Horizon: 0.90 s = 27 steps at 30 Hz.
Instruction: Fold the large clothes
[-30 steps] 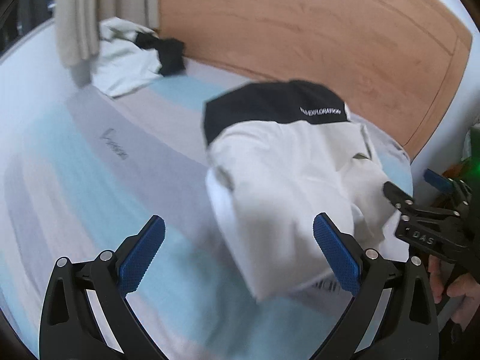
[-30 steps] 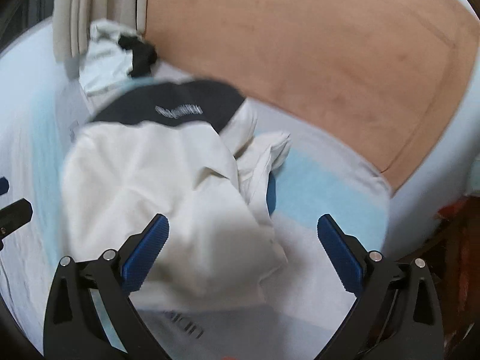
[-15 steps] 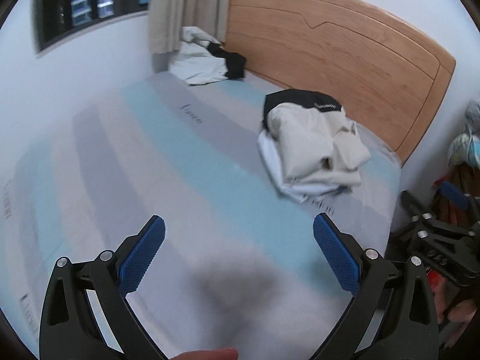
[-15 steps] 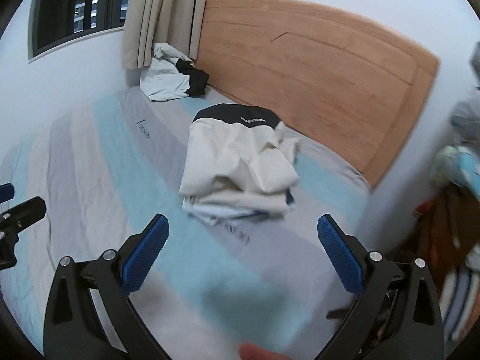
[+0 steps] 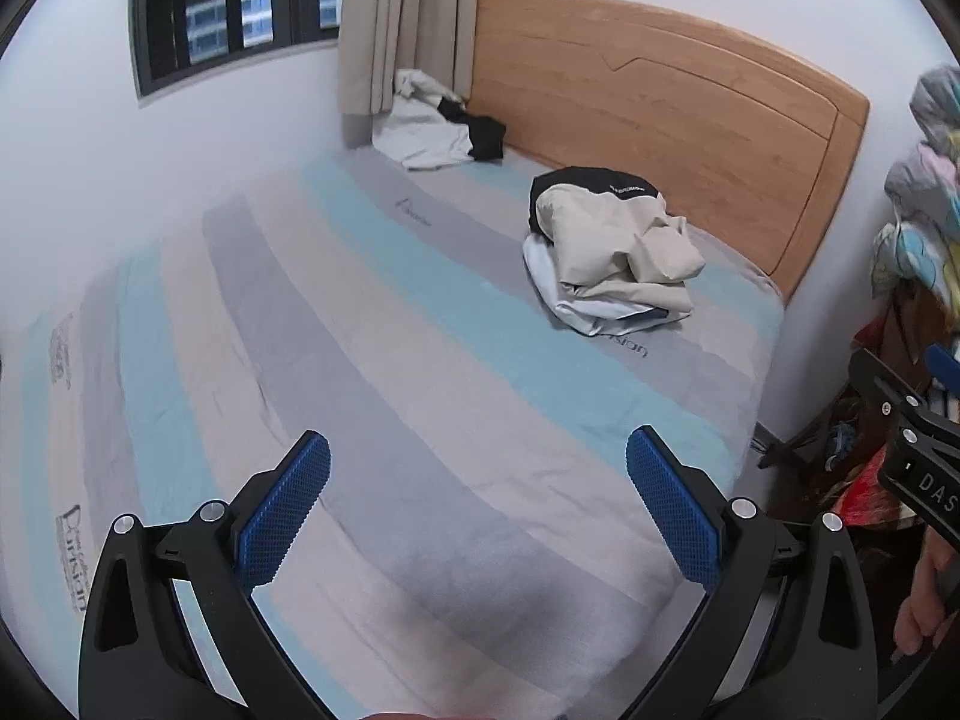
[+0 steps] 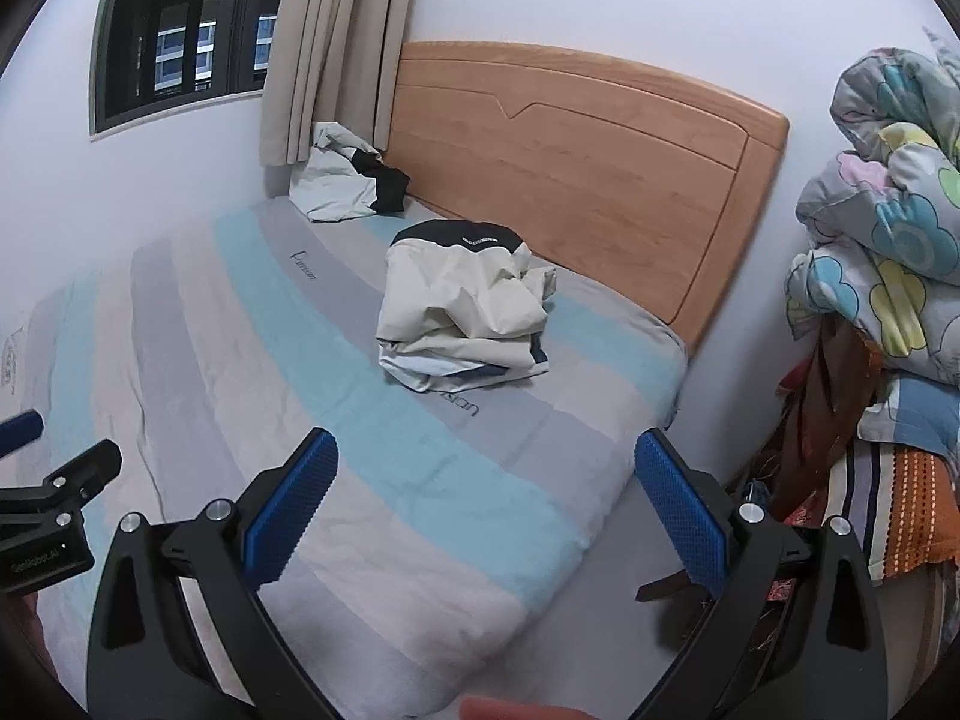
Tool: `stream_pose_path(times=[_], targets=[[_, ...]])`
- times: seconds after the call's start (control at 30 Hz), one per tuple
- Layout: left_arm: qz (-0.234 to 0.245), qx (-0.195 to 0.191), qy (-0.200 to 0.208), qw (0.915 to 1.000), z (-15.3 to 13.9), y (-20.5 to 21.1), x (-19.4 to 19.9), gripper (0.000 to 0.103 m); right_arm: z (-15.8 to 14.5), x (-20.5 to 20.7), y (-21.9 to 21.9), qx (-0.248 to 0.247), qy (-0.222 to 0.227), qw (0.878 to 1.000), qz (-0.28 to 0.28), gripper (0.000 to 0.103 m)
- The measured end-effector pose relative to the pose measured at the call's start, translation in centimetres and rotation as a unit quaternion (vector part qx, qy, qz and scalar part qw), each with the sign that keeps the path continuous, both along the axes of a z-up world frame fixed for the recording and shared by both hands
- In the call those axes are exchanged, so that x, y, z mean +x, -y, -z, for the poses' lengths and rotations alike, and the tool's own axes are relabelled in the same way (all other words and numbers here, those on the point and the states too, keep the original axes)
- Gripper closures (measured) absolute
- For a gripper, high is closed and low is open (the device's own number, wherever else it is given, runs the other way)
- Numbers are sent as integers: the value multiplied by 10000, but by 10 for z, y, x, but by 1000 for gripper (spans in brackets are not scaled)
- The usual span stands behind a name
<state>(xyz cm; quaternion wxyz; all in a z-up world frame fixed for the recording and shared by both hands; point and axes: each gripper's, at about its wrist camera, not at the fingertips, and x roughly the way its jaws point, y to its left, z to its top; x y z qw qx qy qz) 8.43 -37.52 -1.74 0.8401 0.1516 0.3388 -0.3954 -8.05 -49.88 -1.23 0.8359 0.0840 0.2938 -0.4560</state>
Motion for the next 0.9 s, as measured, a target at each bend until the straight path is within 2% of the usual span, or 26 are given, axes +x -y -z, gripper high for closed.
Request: stream_pose_path(times=[0.17,0.33,0.5,0.7,0.9], targets=[[0,-170,257,9995,28,0,-28,6,33,-21,-5,-124,111,9999,-44,7],[-289,-329,455,9980,55,-7,-59,6,67,-49,-9,-231,192,9994,-176,8],[-427,-276,446,9977,72,-11,-99,6,76,-91,-6,-107,456,9979,-449,8],[-541,-158,508,9971,65,-6,-135,6,76,-133,1,86,556,9970,-524,8],[-446,-273,582,9969,48,6,-149,6,68,-145,10,63,646,9966,-510,8]])
